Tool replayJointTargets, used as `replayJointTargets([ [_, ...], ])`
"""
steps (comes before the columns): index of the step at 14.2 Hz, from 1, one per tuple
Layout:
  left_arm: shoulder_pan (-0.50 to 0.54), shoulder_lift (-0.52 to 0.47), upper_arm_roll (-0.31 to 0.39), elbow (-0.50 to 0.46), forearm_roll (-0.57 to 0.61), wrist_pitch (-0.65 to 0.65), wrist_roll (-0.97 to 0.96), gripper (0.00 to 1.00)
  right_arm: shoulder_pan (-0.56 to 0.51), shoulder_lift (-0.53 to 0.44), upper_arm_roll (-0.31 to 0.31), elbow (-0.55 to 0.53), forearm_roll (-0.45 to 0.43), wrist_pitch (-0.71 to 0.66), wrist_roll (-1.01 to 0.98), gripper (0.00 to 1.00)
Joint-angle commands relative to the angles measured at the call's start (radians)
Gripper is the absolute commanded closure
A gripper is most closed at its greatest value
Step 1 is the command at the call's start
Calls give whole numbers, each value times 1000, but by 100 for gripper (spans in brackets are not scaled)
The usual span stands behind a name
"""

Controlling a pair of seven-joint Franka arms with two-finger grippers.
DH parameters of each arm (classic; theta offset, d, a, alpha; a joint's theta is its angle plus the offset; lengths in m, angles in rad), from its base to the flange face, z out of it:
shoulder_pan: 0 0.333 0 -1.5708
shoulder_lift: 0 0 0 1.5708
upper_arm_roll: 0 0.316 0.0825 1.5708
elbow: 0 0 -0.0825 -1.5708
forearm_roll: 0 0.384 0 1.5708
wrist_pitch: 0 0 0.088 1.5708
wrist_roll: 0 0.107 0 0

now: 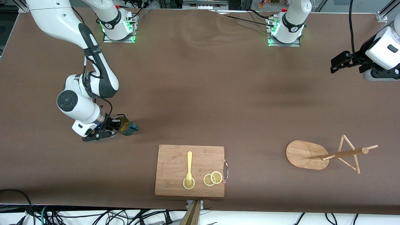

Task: Pass cup and hang on rack
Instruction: 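Slide the teal mug with the right gripper toward the table middle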

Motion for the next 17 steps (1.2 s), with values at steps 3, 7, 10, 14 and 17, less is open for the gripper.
replayJointTargets([
  [3,9,4,-3,21,-5,-9,18,0,-1,-38,7,1,-4,1,-9,100],
  [7,9,4,-3,21,-7,-9,18,0,0,-89,70,12,2,1,-7,100],
  [10,7,4,-3,21,-7,-8,18,0,17,-80,198,114,4,-38,50,100],
  [14,7,4,-3,21,-7,-7,18,0,222,53,188,324,-40,-154,441,100],
  [17,9,4,-3,21,-7,-7,19,0,299,133,188,360,-175,-140,426,100],
])
